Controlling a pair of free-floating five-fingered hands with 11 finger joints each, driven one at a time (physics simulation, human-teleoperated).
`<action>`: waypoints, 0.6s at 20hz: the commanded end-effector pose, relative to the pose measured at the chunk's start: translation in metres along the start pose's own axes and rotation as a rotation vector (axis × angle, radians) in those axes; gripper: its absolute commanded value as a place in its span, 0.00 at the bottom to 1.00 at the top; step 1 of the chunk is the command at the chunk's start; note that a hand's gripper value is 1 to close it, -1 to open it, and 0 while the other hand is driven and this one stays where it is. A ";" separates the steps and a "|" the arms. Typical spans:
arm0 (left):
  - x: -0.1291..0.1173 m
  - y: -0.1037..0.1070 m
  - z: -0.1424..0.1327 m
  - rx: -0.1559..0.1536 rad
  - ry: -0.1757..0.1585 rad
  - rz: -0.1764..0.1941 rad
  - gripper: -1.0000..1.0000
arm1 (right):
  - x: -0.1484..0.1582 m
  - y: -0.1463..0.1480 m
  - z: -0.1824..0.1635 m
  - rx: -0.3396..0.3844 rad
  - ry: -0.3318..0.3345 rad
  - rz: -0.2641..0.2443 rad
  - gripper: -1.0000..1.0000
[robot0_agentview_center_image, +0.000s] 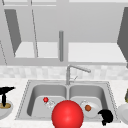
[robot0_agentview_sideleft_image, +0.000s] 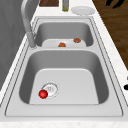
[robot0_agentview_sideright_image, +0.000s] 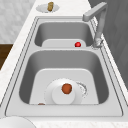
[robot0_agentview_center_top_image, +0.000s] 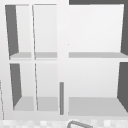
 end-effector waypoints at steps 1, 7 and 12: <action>-0.005 0.002 0.001 -0.130 -0.060 -0.018 0.00 | 0.000 0.000 0.000 0.000 0.000 0.000 0.50; -0.009 0.005 0.002 -0.145 -0.049 -0.028 0.00 | 0.000 0.000 0.000 0.000 0.000 0.000 0.50; -0.007 0.007 0.002 -0.159 -0.035 -0.035 0.00 | 0.000 0.000 0.000 0.000 0.000 0.000 0.50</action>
